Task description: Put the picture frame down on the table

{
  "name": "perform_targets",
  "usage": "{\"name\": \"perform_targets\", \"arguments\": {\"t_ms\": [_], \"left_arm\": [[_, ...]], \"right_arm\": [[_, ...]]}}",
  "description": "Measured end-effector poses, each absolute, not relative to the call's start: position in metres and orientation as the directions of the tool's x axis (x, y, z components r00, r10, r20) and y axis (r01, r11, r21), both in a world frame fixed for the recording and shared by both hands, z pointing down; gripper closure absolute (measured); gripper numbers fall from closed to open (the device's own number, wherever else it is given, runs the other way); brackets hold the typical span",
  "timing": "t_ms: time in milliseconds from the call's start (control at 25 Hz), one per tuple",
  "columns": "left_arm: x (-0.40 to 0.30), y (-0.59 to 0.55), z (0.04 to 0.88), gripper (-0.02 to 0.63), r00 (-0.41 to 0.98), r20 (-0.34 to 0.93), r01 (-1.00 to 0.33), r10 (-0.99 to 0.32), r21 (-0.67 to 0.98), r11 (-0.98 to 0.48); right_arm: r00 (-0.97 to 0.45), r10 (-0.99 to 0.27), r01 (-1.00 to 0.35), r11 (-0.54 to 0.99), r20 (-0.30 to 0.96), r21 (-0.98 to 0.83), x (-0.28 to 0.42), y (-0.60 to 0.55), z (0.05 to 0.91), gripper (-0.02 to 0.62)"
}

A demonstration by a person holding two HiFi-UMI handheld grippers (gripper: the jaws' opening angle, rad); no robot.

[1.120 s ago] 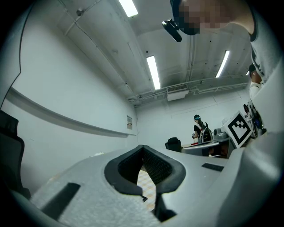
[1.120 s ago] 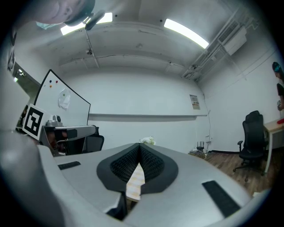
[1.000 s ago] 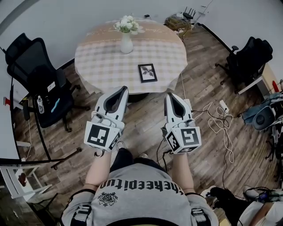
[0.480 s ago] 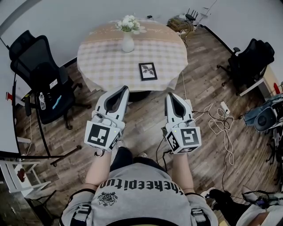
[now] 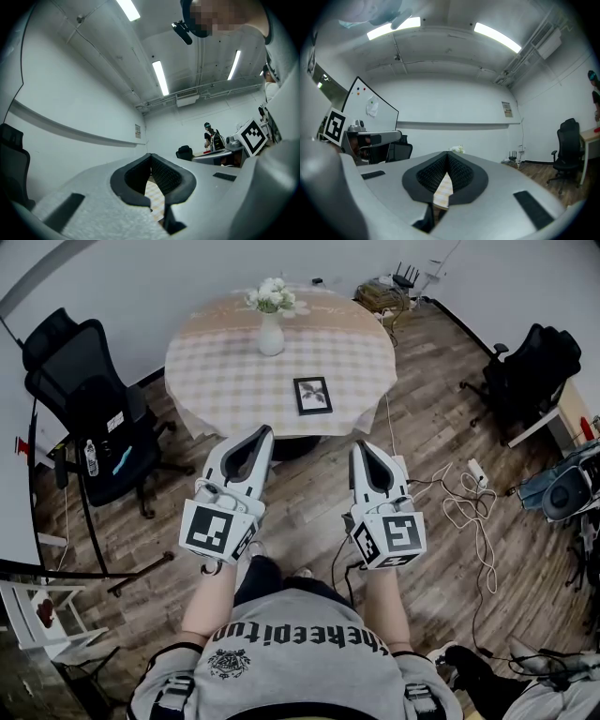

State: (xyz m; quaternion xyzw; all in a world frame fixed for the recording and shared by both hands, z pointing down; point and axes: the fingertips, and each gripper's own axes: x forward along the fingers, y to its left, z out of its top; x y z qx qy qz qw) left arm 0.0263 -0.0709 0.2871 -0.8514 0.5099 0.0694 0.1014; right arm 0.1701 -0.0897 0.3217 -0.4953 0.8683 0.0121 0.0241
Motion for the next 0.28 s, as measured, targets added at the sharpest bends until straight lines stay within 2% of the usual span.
{"name": "perform_targets", "arguments": {"t_ms": [280], "left_arm": [[0.0261,-0.0678,0.2845,0.591,0.469,-0.226,-0.883,-0.854,-0.1,-0.458]], "right_arm": [[-0.506,-0.861,-0.862,0.507,-0.055,-0.005,0.1709,-0.0865,0.32,0.589]]}}
